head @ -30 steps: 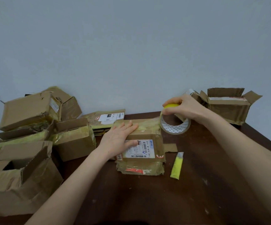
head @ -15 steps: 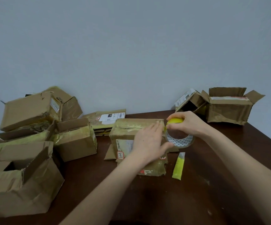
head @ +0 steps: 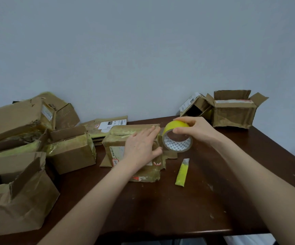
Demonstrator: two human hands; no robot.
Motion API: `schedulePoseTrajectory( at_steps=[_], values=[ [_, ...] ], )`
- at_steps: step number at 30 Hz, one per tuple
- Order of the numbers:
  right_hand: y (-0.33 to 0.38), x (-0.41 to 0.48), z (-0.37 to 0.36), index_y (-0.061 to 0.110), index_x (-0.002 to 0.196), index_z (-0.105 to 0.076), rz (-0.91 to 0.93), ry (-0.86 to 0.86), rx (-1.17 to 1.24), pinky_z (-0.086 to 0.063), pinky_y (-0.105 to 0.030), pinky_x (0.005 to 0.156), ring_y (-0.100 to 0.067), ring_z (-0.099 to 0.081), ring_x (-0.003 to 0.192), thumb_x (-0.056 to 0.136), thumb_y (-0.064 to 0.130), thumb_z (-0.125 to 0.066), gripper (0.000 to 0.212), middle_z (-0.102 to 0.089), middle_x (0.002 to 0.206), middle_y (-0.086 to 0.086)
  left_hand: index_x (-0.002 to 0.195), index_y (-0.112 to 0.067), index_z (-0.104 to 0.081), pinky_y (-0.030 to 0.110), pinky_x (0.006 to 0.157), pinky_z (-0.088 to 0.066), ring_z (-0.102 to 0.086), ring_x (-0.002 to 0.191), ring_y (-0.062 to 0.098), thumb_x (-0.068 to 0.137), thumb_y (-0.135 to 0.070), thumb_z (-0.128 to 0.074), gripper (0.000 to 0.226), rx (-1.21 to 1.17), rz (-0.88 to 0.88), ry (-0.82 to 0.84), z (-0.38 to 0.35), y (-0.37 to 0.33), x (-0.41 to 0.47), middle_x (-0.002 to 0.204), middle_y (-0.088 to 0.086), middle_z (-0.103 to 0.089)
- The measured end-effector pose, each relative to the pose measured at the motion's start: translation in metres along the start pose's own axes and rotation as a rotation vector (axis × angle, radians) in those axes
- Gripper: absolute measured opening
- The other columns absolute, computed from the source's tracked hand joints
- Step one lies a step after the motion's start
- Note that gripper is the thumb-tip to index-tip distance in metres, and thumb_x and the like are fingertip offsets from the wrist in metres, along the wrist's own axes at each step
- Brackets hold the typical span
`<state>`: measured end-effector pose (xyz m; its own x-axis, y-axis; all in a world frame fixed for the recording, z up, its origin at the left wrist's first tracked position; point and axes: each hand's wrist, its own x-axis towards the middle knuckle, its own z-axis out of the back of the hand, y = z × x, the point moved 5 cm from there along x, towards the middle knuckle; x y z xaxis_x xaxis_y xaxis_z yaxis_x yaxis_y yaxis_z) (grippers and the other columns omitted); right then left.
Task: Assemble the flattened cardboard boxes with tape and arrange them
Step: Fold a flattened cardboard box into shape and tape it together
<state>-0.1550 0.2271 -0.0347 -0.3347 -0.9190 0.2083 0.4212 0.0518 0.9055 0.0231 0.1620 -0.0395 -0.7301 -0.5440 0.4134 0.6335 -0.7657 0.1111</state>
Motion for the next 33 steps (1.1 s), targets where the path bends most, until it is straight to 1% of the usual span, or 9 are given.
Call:
schedulePoseTrajectory(
  at_steps=[9, 12, 16, 19, 24, 26, 28, 29, 33],
  values=[
    [0.008, 0.006, 0.004, 0.028, 0.113, -0.068, 0.007, 0.031, -0.128, -0.050, -0.028, 0.090, -0.015, -0.060, 0.103, 0.075, 0.037, -0.078, 0.040, -0.063, 0.113, 0.001, 0.151, -0.033, -0.015, 0.031, 0.110, -0.029, -0.026, 0.142, 0.010, 0.092, -0.054, -0.043, 0.069, 0.015, -0.022, -0.003, 0.001, 0.005, -0.001, 0.157, -0.013, -0.020],
    [-0.004, 0.002, 0.001, 0.028, 0.114, -0.066, -0.016, 0.102, -0.287, -0.049, -0.028, 0.083, -0.015, -0.056, 0.101, 0.074, 0.035, -0.079, 0.042, -0.058, 0.114, 0.003, 0.151, -0.034, -0.016, 0.030, 0.108, -0.031, -0.027, 0.142, 0.009, 0.093, -0.053, -0.042, 0.067, 0.025, -0.026, 0.008, 0.000, 0.012, 0.000, 0.156, -0.014, -0.022],
    [-0.013, 0.004, -0.002, 0.028, 0.117, -0.065, -0.017, 0.050, -0.231, -0.041, -0.025, 0.083, -0.013, -0.052, 0.104, 0.075, 0.035, -0.078, 0.045, -0.054, 0.117, 0.006, 0.150, -0.034, -0.017, 0.030, 0.109, -0.028, -0.027, 0.142, 0.010, 0.093, -0.054, -0.043, 0.066, 0.013, -0.033, 0.027, 0.000, 0.016, 0.002, 0.156, -0.013, -0.024],
    [-0.017, 0.007, -0.004, 0.028, 0.123, -0.062, -0.030, 0.071, -0.270, -0.041, -0.023, 0.082, -0.012, -0.052, 0.106, 0.073, 0.041, -0.079, 0.054, -0.054, 0.120, 0.006, 0.147, -0.030, -0.026, 0.028, 0.104, -0.033, -0.037, 0.135, 0.010, 0.090, -0.056, -0.048, 0.067, -0.021, 0.000, 0.006, -0.001, 0.020, 0.002, 0.151, -0.011, -0.036],
    [-0.014, 0.007, -0.006, 0.026, 0.117, -0.066, -0.058, 0.014, -0.362, -0.044, -0.026, 0.079, -0.015, -0.053, 0.105, 0.074, 0.050, -0.076, 0.050, -0.057, 0.120, 0.001, 0.139, -0.020, -0.039, 0.030, 0.103, -0.035, -0.046, 0.125, 0.017, 0.085, -0.061, -0.053, 0.069, 0.044, 0.086, 0.036, 0.006, 0.017, -0.005, 0.138, -0.002, -0.048],
    [-0.009, 0.006, -0.007, 0.025, 0.118, -0.065, -0.053, -0.021, -0.385, -0.044, -0.026, 0.080, -0.015, -0.051, 0.104, 0.075, 0.051, -0.075, 0.051, -0.057, 0.122, 0.000, 0.126, -0.013, -0.051, 0.033, 0.093, -0.043, -0.053, 0.114, 0.024, 0.084, -0.052, -0.057, 0.057, 0.066, 0.015, -0.096, 0.014, -0.003, -0.017, 0.126, 0.007, -0.053],
    [-0.004, 0.005, -0.007, 0.024, 0.119, -0.065, -0.050, -0.051, -0.384, -0.044, -0.026, 0.081, -0.016, -0.052, 0.105, 0.075, 0.052, -0.074, 0.053, -0.059, 0.124, -0.002, 0.098, -0.012, -0.062, 0.032, 0.067, -0.047, -0.058, 0.088, 0.024, 0.084, -0.041, -0.052, 0.033, 0.024, -0.135, -0.287, 0.021, -0.038, -0.034, 0.098, 0.007, -0.059],
    [-0.002, 0.004, -0.008, 0.023, 0.120, -0.065, -0.048, -0.057, -0.389, -0.045, -0.026, 0.082, -0.017, -0.053, 0.107, 0.075, 0.052, -0.074, 0.054, -0.059, 0.125, -0.002, 0.090, -0.013, -0.062, 0.031, 0.059, -0.044, -0.059, 0.081, 0.023, 0.086, -0.039, -0.048, 0.029, 0.002, -0.181, -0.286, 0.019, -0.056, -0.041, 0.090, 0.005, -0.058],
    [0.010, 0.001, -0.011, 0.020, 0.123, -0.063, -0.029, -0.052, -0.452, -0.045, -0.028, 0.085, -0.019, -0.053, 0.113, 0.077, 0.052, -0.073, 0.057, -0.058, 0.128, -0.004, 0.116, -0.015, -0.052, 0.036, 0.075, -0.045, -0.056, 0.104, 0.024, 0.095, -0.051, -0.043, 0.043, -0.106, 0.038, 0.188, -0.022, -0.090, -0.050, 0.114, 0.004, -0.054]
  ],
)
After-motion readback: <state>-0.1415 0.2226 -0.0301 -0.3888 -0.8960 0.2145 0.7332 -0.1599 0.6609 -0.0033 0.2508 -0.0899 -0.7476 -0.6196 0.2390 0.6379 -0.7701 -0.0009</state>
